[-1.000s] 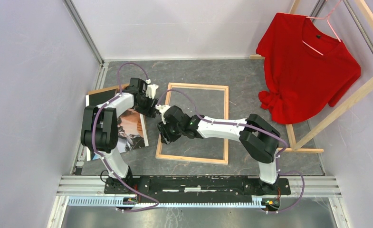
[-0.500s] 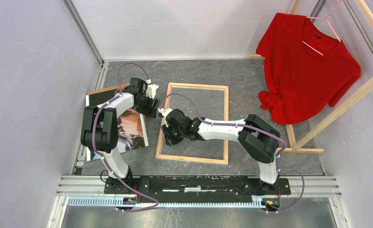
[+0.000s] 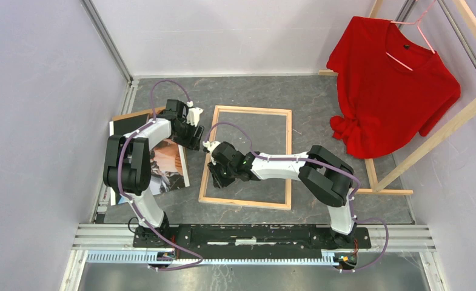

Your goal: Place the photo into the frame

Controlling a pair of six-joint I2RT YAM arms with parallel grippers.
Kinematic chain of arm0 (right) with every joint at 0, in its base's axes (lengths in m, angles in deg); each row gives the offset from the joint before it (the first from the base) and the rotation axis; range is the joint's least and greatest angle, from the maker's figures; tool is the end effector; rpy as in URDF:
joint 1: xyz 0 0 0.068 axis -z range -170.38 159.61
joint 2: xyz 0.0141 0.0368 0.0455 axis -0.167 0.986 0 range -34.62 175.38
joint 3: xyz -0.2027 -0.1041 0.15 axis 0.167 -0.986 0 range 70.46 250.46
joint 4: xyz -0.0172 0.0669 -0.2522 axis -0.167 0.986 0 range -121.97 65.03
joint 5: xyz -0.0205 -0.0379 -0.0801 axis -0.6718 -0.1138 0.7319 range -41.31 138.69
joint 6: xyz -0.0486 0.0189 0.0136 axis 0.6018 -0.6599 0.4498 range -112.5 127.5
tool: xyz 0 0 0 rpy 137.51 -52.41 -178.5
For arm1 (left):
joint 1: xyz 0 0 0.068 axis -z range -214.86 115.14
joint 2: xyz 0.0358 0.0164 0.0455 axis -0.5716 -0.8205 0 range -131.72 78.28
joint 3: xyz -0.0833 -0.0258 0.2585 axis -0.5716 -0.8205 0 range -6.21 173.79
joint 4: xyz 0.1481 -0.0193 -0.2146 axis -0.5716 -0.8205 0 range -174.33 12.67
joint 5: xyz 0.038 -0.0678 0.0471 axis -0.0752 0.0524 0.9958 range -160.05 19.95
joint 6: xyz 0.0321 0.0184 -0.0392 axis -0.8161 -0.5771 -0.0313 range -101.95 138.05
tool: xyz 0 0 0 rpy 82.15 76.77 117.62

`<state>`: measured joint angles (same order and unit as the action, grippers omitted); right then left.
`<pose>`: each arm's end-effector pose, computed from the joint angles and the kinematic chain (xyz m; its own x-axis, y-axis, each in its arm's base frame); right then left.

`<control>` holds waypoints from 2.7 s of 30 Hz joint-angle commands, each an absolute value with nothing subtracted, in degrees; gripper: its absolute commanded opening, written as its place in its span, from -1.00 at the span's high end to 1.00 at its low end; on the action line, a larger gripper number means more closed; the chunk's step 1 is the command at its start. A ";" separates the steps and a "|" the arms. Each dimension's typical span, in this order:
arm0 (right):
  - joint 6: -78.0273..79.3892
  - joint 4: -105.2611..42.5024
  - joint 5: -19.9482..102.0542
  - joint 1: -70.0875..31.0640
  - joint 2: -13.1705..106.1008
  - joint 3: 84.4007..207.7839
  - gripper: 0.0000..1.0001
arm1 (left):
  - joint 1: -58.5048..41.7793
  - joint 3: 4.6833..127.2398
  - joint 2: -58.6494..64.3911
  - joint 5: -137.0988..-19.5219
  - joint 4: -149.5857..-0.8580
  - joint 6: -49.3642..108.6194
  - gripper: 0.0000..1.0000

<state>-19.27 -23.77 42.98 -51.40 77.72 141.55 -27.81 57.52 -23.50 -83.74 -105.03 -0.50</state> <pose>0.1982 0.3651 0.1582 -0.7348 -0.4018 -0.5465 -0.6394 0.6793 0.3603 0.3448 -0.0511 0.1693 -0.7892 0.4092 -0.4580 0.4925 0.8672 -0.0739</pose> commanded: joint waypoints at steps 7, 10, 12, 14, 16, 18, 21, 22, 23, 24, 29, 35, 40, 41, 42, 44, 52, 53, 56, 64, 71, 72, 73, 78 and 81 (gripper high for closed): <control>-19.31 -25.34 44.50 -51.49 78.82 141.38 0.49 | -27.48 57.56 -22.62 -84.79 -104.89 -1.37 -0.40; -19.30 -25.06 44.48 -51.51 78.96 142.28 0.50 | -27.47 57.47 -22.71 -84.90 -104.89 -1.43 -0.40; -19.17 -24.78 44.40 -51.60 79.11 143.10 0.51 | -27.48 57.43 -22.69 -84.88 -104.84 -1.44 -0.40; -19.15 -25.15 44.15 -51.73 78.83 143.66 0.51 | -27.47 57.29 -22.62 -84.90 -104.84 -1.46 -0.40; -19.18 -25.32 43.91 -51.90 78.68 144.53 0.52 | -27.45 57.25 -22.62 -84.88 -104.86 -1.50 -0.40; -19.26 -25.41 43.48 -52.02 78.83 145.42 0.52 | -27.42 57.25 -22.62 -84.80 -104.84 -1.53 -0.40; -19.18 -25.34 42.77 -52.20 79.60 146.77 0.53 | -27.43 57.34 -22.69 -84.89 -104.85 -1.47 -0.40; -19.09 -25.27 42.66 -52.34 79.96 147.12 0.53 | -27.42 57.34 -22.71 -84.87 -104.86 -1.45 -0.40; -19.06 -25.21 42.59 -52.38 80.27 147.42 0.53 | -27.42 57.34 -22.64 -84.85 -104.92 -1.46 -0.40; -19.09 -25.04 42.42 -52.55 80.52 147.61 0.53 | -27.44 57.27 -22.62 -84.80 -104.85 -1.51 -0.40; -19.06 -24.86 42.28 -52.60 81.48 147.42 0.55 | -27.44 57.16 -22.70 -84.71 -104.84 -1.64 -0.40; -18.95 -23.86 42.58 -52.69 82.42 147.55 0.59 | -27.39 57.25 -22.80 -84.88 -104.87 -1.60 -0.40; -18.79 -23.49 43.20 -52.62 82.28 147.11 0.61 | -27.39 57.16 -22.80 -84.88 -104.84 -1.86 -0.40; -18.83 -23.51 43.24 -52.64 82.19 147.22 0.62 | -27.39 57.16 -22.80 -84.91 -104.84 -1.88 -0.40; -18.74 -23.41 43.31 -52.68 82.16 147.43 0.62 | -27.39 57.16 -22.74 -84.96 -104.84 -1.90 -0.40; -18.56 -23.08 43.19 -52.70 81.95 148.23 0.62 | -27.39 57.23 -22.71 -85.02 -104.84 -1.82 -0.40; -18.11 -21.21 42.92 -49.73 76.05 150.34 0.49 | -26.91 59.63 -21.37 -86.74 -107.33 -1.38 -0.41; -18.35 -21.41 42.61 -48.78 74.90 149.24 0.47 | -26.42 59.44 -21.49 -86.55 -107.38 -1.38 -0.41; -19.16 -22.64 42.11 -46.38 70.37 144.14 0.43 | -24.59 57.97 -21.95 -85.84 -106.82 -0.78 -0.41; -17.79 -22.10 46.27 -37.08 58.56 129.01 0.40 | -21.08 56.68 -22.80 -85.52 -105.15 0.82 -0.41; -15.84 -20.99 48.32 -30.58 53.23 121.28 0.41 | -19.08 56.90 -23.66 -85.71 -104.74 1.83 -0.40; -15.68 -21.01 48.34 -30.02 52.62 120.74 0.41 | -18.60 56.90 -23.82 -85.59 -104.49 1.98 -0.41; -15.58 -21.08 48.33 -29.44 51.97 120.25 0.41 | -17.98 57.06 -24.03 -85.48 -104.17 2.27 -0.41; -16.61 -23.83 46.22 -28.94 51.00 120.68 0.25 | -17.06 61.41 -25.43 -85.21 -105.84 3.27 -0.40; -17.64 -25.76 43.21 -29.84 53.56 123.98 0.10 | -17.67 64.59 -23.76 -82.84 -108.80 2.45 -0.42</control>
